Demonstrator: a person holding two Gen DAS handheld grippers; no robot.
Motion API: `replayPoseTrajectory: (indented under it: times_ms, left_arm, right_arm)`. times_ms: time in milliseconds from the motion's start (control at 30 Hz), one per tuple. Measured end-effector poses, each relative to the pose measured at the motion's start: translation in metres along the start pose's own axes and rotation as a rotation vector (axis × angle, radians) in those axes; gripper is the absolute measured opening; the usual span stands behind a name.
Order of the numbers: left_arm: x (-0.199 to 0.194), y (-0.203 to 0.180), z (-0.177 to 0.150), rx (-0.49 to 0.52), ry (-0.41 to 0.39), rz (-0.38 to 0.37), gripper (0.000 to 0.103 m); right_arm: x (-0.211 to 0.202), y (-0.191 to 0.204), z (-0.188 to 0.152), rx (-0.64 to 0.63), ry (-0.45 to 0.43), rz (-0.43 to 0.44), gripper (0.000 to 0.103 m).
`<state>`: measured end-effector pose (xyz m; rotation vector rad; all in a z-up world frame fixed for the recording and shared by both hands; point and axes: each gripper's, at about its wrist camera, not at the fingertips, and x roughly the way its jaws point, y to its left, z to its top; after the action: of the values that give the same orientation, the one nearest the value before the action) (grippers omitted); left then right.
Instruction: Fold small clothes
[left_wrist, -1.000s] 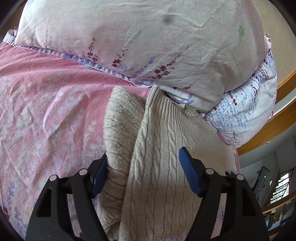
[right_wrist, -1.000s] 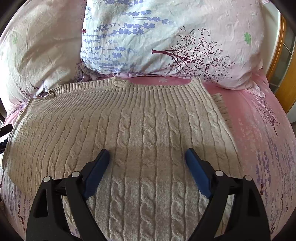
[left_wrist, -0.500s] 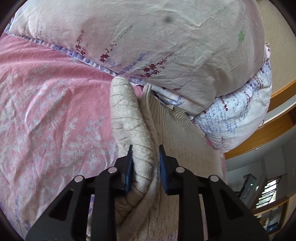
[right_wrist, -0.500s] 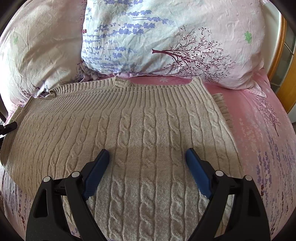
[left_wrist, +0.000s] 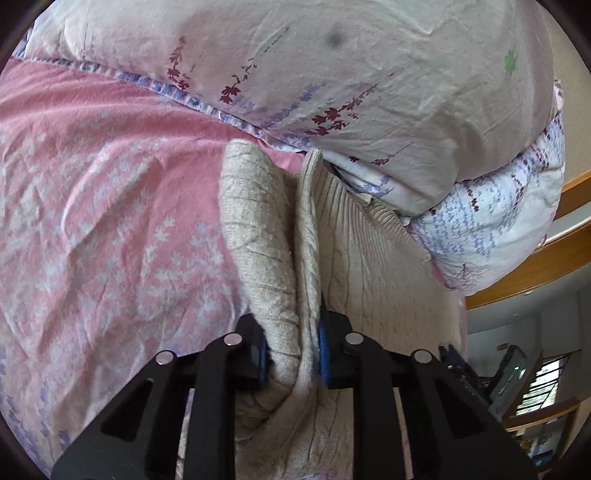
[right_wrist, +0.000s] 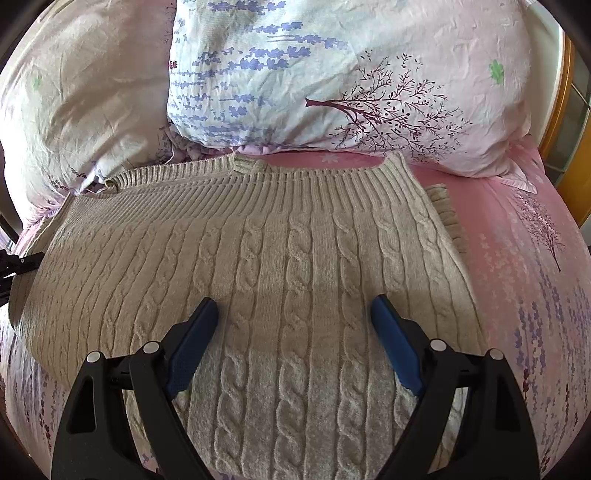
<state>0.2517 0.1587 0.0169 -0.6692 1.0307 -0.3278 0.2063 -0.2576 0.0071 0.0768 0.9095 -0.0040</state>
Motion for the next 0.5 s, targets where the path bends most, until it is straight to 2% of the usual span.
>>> replayPoseTrajectory:
  times_ms: [67,167,333,500]
  left_arm:
    - [-0.006,0.000,0.000,-0.042,-0.019,-0.072,0.017]
    - [-0.020,-0.016,0.000,-0.050,-0.052,-0.173,0.016]
    - [-0.029,-0.078,-0.005,-0.006,-0.071,-0.313,0.016]
    - [0.002,-0.153,-0.022,0.039,-0.036,-0.431,0.016]
  right_arm:
    - [-0.004,-0.003,-0.001,0.017,-0.002,0.011,0.087]
    - [-0.009,-0.009,-0.001,0.040,-0.009,0.041,0.086]
    - [-0.025,-0.025,-0.002,0.080,-0.046,0.076,0.086]
    - [-0.043,-0.055,-0.003,0.132,-0.083,0.169,0.086]
